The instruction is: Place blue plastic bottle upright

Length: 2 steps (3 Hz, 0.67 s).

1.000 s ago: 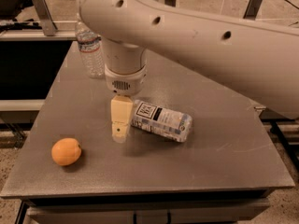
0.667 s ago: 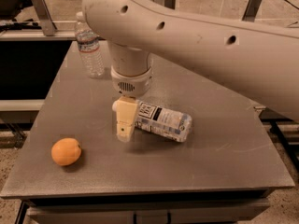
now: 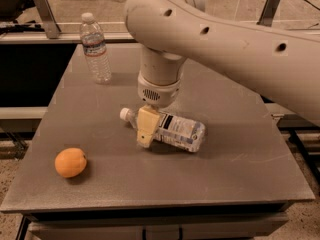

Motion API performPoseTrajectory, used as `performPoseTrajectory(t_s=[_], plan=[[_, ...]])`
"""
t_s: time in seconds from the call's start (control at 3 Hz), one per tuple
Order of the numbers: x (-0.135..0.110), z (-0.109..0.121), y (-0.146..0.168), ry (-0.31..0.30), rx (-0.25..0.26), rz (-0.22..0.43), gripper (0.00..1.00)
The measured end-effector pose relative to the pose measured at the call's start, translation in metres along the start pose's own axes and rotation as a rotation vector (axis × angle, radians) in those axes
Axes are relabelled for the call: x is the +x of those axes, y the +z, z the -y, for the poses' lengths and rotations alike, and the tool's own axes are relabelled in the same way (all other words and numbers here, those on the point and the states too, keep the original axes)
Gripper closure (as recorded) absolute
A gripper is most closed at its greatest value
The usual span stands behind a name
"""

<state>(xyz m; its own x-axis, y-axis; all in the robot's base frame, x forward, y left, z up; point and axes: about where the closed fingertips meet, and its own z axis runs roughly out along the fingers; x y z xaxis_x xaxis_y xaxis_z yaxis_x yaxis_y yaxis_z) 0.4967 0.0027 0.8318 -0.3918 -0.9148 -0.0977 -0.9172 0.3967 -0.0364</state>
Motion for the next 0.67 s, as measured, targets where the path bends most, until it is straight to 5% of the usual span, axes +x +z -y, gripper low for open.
performPoseTrajectory(t_s=[0.67], plan=[[-0.004,0.006,-0.011,-0.021,-0.029,0.08,0.72]])
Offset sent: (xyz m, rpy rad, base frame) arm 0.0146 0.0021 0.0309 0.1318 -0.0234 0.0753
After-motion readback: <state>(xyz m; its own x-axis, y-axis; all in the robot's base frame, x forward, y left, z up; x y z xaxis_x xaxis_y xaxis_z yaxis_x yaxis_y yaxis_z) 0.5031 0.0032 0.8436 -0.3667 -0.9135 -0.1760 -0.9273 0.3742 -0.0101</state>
